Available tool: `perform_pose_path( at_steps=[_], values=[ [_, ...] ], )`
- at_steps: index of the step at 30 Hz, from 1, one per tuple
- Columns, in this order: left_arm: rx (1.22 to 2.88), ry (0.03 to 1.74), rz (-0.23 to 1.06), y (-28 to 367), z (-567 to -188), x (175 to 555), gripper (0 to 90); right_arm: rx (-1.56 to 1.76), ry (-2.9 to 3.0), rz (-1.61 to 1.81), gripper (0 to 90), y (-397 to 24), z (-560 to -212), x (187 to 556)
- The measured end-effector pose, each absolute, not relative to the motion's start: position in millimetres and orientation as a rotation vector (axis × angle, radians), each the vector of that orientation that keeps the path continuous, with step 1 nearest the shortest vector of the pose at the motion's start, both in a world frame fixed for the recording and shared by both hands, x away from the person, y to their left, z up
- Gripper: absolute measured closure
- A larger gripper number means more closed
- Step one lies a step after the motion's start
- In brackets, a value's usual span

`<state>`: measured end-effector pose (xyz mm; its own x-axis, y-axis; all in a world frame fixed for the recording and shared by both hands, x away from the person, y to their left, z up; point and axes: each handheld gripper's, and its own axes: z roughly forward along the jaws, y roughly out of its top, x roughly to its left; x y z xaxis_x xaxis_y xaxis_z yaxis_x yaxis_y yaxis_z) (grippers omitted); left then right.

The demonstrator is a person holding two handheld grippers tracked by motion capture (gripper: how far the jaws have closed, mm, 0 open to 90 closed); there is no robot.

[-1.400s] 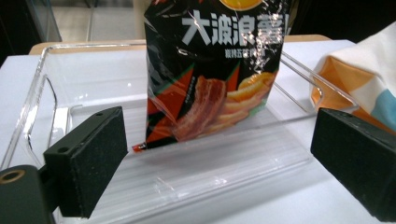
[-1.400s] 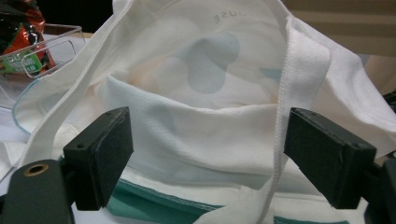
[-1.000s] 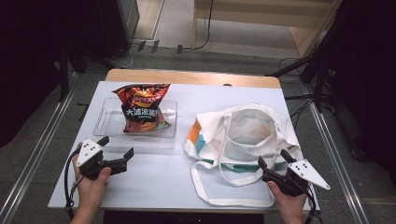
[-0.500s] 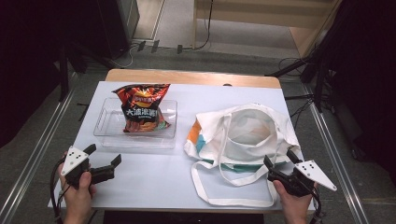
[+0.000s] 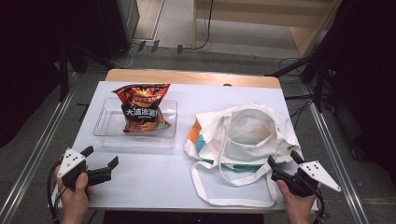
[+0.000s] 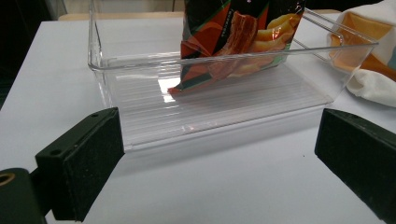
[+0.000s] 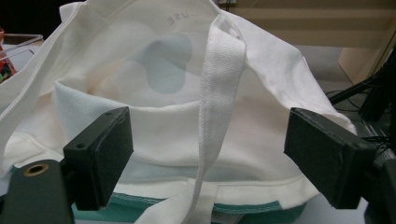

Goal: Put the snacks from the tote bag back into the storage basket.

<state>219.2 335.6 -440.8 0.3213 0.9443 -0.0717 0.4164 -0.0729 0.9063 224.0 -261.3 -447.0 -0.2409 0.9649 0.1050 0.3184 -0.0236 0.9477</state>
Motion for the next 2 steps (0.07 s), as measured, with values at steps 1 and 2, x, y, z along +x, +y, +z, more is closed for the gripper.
perform_pose_path(
  at_steps=[1, 2],
  values=[
    [1.661, 1.246, 0.714, 335.6, -441.1, 219.5, 1.8, 1.364, 1.614, 1.284, 15.9, -261.0, -447.2, 224.1],
    [1.665, 1.246, 0.713, 335.7, -441.4, 219.9, 1.8, 1.358, 1.616, 1.280, 15.9, -261.1, -447.6, 224.5]
  ],
)
